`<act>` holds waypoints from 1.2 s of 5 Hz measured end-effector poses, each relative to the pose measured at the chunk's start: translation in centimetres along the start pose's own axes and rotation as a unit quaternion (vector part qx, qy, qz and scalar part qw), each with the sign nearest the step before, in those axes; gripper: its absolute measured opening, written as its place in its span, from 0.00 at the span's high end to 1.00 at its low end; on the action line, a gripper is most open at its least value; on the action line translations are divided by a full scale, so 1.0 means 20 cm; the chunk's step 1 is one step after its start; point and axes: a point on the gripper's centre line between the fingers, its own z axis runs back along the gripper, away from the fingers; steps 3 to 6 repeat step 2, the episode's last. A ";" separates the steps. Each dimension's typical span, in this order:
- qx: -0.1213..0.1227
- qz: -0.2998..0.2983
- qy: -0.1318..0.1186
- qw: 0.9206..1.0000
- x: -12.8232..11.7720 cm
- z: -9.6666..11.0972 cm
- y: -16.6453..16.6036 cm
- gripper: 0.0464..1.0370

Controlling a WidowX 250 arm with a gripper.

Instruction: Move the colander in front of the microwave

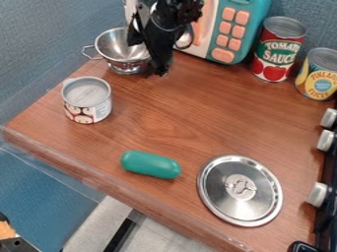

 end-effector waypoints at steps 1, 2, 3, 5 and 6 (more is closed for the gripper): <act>0.003 0.013 -0.053 0.999 -0.03 0.17 0.11 0.04; 0.017 0.022 -0.071 0.997 -0.07 0.26 0.20 0.04; 0.017 0.022 -0.071 0.997 -0.07 0.26 0.20 0.04; 0.017 0.022 -0.071 0.997 -0.07 0.26 0.20 0.04; 0.017 0.022 -0.071 0.997 -0.07 0.26 0.20 0.04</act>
